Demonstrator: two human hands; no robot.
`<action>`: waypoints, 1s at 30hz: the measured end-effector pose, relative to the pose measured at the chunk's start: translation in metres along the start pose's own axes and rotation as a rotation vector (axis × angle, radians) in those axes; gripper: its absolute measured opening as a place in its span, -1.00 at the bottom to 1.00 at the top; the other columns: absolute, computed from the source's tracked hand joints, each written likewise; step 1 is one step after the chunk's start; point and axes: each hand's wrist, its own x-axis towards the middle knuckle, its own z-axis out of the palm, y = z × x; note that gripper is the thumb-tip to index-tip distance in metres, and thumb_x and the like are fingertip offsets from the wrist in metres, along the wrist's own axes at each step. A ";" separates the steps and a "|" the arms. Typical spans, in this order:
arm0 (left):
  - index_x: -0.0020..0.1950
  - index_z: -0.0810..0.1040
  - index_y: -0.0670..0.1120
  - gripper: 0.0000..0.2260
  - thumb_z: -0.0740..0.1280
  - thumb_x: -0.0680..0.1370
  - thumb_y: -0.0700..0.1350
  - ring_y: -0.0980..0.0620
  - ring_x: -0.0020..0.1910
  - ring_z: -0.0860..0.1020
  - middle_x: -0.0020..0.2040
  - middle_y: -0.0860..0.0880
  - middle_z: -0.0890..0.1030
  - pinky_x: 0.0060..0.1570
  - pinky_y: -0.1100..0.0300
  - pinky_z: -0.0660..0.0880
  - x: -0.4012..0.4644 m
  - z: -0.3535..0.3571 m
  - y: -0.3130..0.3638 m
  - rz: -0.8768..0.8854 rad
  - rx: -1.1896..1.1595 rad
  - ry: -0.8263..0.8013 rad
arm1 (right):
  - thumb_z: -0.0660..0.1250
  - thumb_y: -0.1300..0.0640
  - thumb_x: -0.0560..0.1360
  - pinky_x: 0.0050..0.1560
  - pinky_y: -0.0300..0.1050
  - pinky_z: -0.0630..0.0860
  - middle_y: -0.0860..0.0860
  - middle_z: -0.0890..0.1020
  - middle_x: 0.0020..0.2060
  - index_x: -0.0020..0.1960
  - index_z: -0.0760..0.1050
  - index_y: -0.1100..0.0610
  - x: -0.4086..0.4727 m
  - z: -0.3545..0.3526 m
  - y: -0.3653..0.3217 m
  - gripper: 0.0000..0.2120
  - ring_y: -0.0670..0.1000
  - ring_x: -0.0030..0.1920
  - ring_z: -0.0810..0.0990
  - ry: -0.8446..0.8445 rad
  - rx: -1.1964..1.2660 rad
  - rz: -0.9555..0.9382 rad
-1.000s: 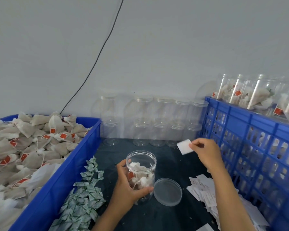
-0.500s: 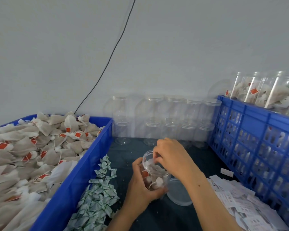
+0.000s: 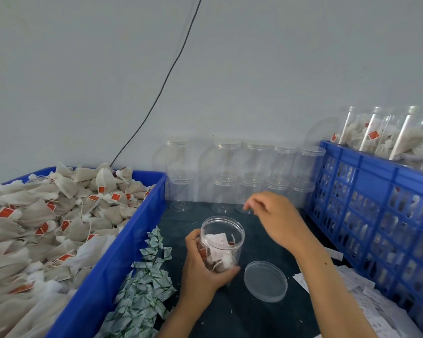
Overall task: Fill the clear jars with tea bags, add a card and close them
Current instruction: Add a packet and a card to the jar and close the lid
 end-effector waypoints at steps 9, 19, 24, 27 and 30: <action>0.21 0.22 0.39 -0.15 0.63 0.11 -0.03 0.24 0.04 0.60 0.17 0.19 0.51 0.00 0.20 0.58 0.004 -0.002 -0.005 0.018 0.044 0.080 | 0.41 -0.23 0.42 0.41 0.12 0.29 0.17 0.10 0.51 0.54 0.01 0.15 -0.006 0.050 0.052 -0.07 0.22 0.48 0.19 -0.653 -0.220 0.547; 0.22 0.22 0.36 -0.12 0.66 0.17 -0.19 0.22 0.07 0.59 0.19 0.16 0.50 0.07 0.09 0.59 0.002 -0.002 -0.001 0.030 0.071 0.064 | 0.53 -0.21 0.27 0.10 0.09 0.51 0.09 0.17 0.41 0.47 0.08 -0.10 -0.008 0.061 0.043 -0.06 0.21 0.35 0.33 -0.899 -0.453 0.457; 0.22 0.22 0.39 -0.15 0.62 0.09 0.04 0.17 0.12 0.57 0.18 0.15 0.53 0.09 0.15 0.56 -0.001 -0.003 0.003 0.019 0.074 0.053 | 0.47 -0.10 0.39 0.22 0.12 0.38 0.08 0.23 0.32 0.28 0.31 -0.15 -0.001 0.050 0.042 -0.46 0.24 0.36 0.24 -0.476 -0.064 0.405; 0.26 0.26 0.36 -0.18 0.61 0.13 0.08 0.15 0.12 0.59 0.18 0.10 0.58 0.07 0.20 0.55 -0.002 -0.002 0.002 -0.004 0.003 -0.020 | 0.51 -0.04 0.38 0.20 0.04 0.46 0.03 0.29 0.18 0.17 0.32 -0.14 0.007 0.038 0.037 -0.52 0.12 0.24 0.38 0.041 0.409 0.351; 0.31 0.31 0.29 -0.23 0.62 0.22 0.00 0.13 0.14 0.60 0.18 0.14 0.60 0.06 0.24 0.55 -0.003 -0.001 0.004 -0.014 -0.065 -0.108 | 0.59 -0.06 0.22 0.14 0.06 0.57 0.09 0.44 0.09 0.12 0.29 0.04 0.011 0.037 0.019 -0.36 0.13 0.13 0.56 0.205 0.934 0.344</action>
